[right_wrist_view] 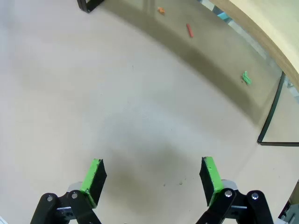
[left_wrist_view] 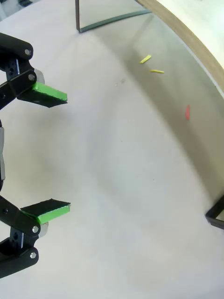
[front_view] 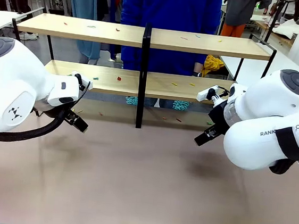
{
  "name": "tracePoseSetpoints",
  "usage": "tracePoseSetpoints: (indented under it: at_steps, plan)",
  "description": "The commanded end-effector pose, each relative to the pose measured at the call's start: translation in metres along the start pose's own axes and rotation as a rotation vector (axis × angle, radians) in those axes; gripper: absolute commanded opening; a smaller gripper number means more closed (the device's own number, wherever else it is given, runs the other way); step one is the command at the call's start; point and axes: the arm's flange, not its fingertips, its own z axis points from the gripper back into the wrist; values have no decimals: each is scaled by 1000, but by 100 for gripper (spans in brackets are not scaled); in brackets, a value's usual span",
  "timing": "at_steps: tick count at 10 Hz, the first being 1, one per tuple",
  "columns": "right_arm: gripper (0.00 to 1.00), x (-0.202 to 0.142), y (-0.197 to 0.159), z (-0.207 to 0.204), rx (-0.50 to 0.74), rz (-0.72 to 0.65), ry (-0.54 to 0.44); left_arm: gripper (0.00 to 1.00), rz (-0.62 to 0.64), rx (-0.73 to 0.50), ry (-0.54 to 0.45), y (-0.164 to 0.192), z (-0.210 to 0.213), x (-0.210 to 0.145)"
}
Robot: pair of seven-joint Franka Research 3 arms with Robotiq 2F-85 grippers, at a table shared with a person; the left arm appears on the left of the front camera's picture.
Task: Clean the shelves.
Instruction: Pick up the Duster when the human hands it over.
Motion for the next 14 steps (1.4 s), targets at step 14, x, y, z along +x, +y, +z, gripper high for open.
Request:
tracePoseSetpoints:
  at_steps: [14]
  plan:
    - [100, -19, 21, 206, -83, -127, -197, 100, 292, 110, -218, -15, 225, -61]
